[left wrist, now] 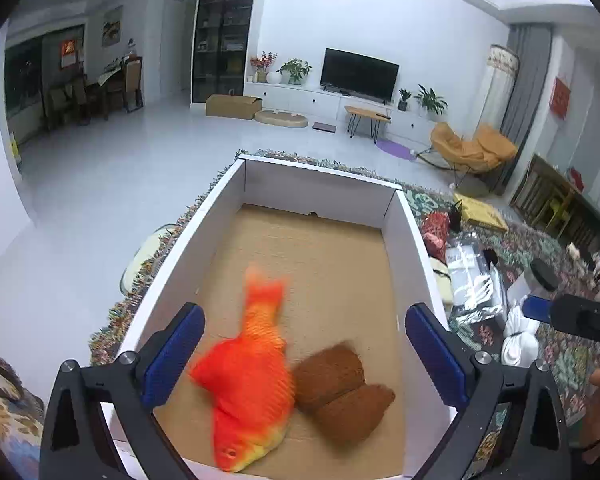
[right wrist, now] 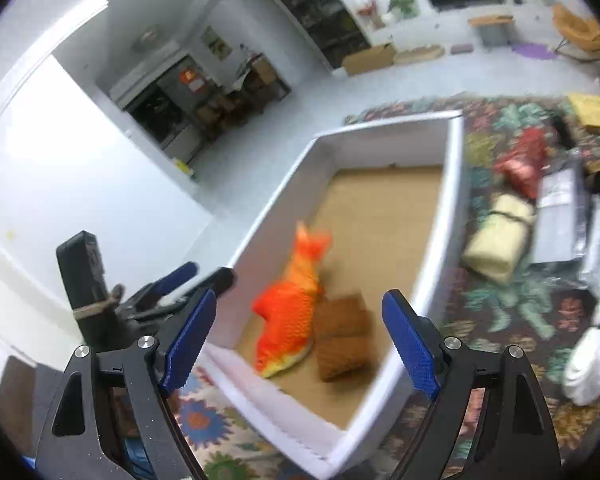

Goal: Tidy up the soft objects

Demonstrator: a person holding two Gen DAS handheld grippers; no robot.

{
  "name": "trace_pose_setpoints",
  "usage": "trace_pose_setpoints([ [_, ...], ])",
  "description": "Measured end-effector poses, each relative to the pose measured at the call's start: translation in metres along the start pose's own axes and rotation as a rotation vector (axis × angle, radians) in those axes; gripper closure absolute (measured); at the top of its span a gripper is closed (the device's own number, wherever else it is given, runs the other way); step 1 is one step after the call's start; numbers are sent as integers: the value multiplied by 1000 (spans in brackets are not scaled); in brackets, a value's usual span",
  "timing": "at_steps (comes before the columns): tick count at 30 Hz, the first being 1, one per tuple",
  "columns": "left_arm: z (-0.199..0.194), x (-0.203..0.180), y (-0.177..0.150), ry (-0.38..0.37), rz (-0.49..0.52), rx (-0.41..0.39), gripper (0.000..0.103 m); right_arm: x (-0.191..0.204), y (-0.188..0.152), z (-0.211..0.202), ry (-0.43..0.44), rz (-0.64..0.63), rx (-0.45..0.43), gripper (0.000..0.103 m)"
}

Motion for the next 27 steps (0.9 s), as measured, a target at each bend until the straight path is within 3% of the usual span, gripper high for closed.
trace_pose_setpoints([
  [3, 4, -12, 0, -65, -15, -7, 3, -42, -4, -27, -143, 31, -87, 16],
  [5, 1, -40, 0, -138, 4, -15, 3, -88, -14, -54, -331, 92, -168, 16],
  [8, 5, -105, -6, -276, 102, -4, 3, -170, -30, -91, -617, 192, -260, 16],
  [11, 15, -190, -27, -428, 232, 41, 3, -239, -47, -118, -773, 282, -290, 16],
  [15, 50, -271, -60, -507, 314, 135, 3, -291, -52, -142, -822, 377, -276, 16],
  [18, 92, -310, -79, -469, 352, 193, 3, -316, -42, -138, -810, 386, -253, 16],
  [23, 144, -318, -88, -333, 398, 170, 3, -356, -38, -126, -879, 348, -252, 16],
  [27, 175, -309, -87, -316, 364, 176, 3, -359, -38, -115, -936, 276, -250, 14],
])
Point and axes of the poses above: each gripper's, at about its wrist camera, not at the fingertips, and z roughly the way its jaws point, x to its left, y to its top, the point moved 3 cm from there along z, roughly the way its jaws point, and after that the axes turned 9 degrees about z, right-handed, at the moved point
